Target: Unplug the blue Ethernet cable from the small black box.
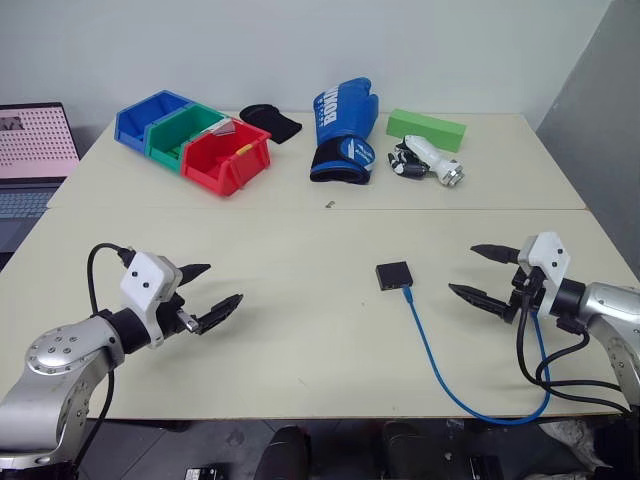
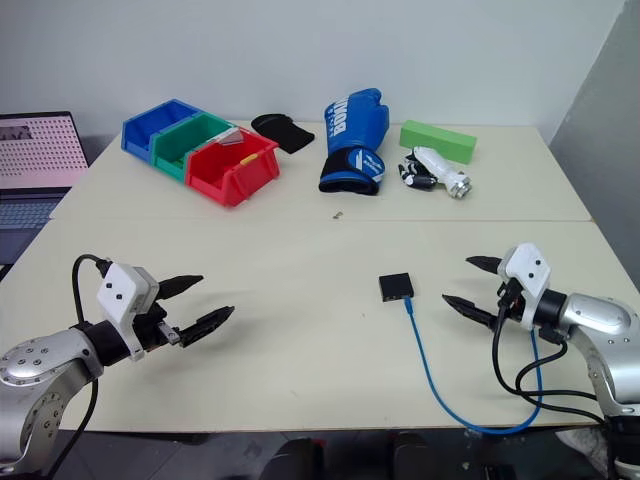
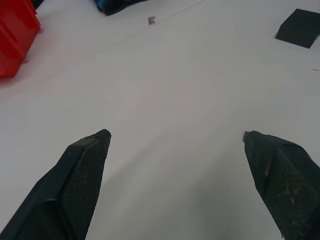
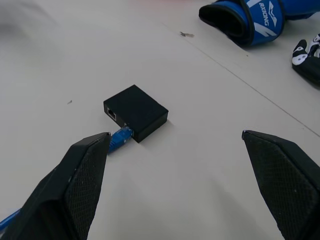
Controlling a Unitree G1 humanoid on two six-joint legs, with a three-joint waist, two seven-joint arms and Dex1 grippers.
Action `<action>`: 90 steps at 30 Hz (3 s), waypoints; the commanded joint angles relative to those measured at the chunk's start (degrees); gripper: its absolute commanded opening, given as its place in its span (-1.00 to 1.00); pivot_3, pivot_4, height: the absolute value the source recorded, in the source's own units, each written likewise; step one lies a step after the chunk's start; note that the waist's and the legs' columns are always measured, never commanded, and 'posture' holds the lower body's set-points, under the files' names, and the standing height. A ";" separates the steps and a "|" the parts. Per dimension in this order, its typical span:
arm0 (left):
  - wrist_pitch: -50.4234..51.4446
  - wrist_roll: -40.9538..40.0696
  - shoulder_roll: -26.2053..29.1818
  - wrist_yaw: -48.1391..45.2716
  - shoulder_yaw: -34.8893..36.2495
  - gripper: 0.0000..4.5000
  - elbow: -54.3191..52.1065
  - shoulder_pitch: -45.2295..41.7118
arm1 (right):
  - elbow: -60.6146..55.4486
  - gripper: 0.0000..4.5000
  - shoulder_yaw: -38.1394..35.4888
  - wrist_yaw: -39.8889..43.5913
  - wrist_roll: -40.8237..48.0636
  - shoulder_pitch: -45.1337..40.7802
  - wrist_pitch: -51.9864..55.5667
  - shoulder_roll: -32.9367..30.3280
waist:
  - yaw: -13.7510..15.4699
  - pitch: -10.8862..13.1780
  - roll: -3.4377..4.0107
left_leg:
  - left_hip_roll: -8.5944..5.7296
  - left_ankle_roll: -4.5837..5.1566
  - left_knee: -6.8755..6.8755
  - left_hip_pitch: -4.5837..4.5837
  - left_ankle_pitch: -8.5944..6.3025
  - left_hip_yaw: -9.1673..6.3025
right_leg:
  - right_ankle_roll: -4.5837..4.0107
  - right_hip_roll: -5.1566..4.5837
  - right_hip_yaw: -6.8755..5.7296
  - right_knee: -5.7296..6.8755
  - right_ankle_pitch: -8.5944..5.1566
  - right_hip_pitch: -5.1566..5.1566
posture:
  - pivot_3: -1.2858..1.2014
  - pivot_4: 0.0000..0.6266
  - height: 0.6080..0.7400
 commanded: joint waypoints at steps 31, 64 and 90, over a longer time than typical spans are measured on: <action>2.73 -5.72 7.58 -19.18 -15.29 1.00 -4.47 -15.51 | -11.52 0.53 15.70 -36.92 -16.28 6.72 18.79 28.04 | -0.14 0.04 0.07 | 0.00 -0.01 -0.08 0.03 0.00 0.00 | -0.04 0.12 -0.03 0.03 -0.04 -0.07 | 0.03 -0.52 1.00; 30.98 -32.39 -3.16 -9.98 -9.67 1.00 3.48 -23.34 | 2.99 -0.95 28.21 12.75 -16.83 -28.22 -27.77 10.33 | -0.99 0.16 -0.02 | 0.04 0.00 0.07 -0.05 0.00 -0.17 | -0.09 0.04 -0.15 0.09 -0.06 -0.06 | 0.03 -0.52 1.00; 35.76 -44.67 -7.62 -0.27 -6.11 0.78 3.07 -20.91 | 8.99 -0.95 26.58 10.94 -20.46 -34.48 -33.17 13.60 | -0.16 0.16 -0.01 | 0.04 -0.01 0.07 -0.05 0.01 -0.21 | -0.10 -0.08 -0.12 0.09 -0.06 -0.09 | 0.03 -0.52 1.00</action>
